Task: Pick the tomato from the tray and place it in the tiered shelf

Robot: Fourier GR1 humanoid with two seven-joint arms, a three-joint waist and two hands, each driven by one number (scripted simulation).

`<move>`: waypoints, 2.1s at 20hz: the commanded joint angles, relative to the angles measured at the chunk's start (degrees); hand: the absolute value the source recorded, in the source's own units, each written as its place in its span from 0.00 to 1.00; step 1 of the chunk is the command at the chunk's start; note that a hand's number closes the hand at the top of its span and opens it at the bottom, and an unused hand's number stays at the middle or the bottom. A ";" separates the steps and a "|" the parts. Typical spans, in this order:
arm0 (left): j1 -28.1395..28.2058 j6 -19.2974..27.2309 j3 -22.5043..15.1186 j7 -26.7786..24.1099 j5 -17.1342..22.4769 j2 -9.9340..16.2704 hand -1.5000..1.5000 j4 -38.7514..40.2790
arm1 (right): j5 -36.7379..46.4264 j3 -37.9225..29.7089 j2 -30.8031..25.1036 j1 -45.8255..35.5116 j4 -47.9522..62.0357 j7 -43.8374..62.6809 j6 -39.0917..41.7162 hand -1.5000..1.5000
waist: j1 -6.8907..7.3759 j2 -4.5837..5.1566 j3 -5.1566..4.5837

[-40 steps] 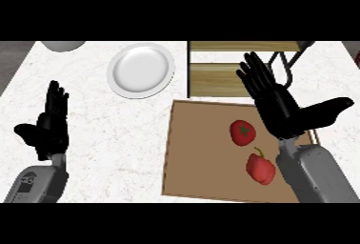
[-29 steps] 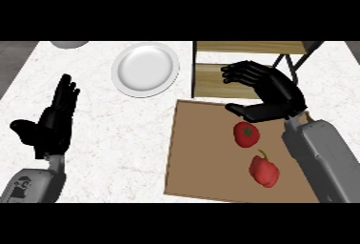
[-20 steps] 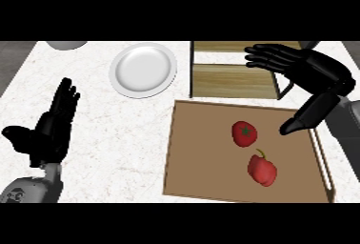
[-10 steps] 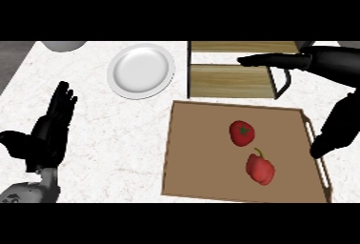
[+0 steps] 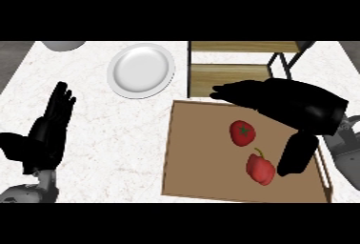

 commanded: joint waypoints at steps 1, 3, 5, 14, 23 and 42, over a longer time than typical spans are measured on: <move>-0.22 -1.08 1.07 -0.35 0.32 -0.14 0.50 0.55 | 10.70 5.31 3.85 0.16 -0.55 2.53 -2.05 0.00 | 0.39 0.19 0.00; 1.25 -0.77 0.78 3.70 0.44 0.65 0.50 -5.03 | 12.50 6.47 3.56 2.18 -4.20 5.97 -1.41 0.00 | 0.28 -0.05 0.02; 0.91 -2.73 2.56 -1.68 0.75 0.65 0.50 0.59 | 18.10 7.43 2.27 2.10 -1.12 3.73 -1.81 0.00 | 0.23 0.19 -0.01; -1.62 -1.56 3.61 4.21 -2.07 -1.04 0.50 -1.71 | 29.96 4.37 5.92 6.34 8.13 -6.12 -4.40 0.00 | 0.25 0.19 0.03; 2.44 -6.86 6.56 -0.16 -1.09 -1.71 0.50 -1.77 | 38.75 1.26 8.46 8.70 15.99 -15.80 -6.39 0.00 | 0.35 0.18 0.02; 1.65 -6.81 5.42 1.96 -7.44 -7.54 0.50 -3.85 | 52.42 -3.56 18.84 10.89 25.53 -25.76 -9.42 0.00 | 0.15 0.14 0.02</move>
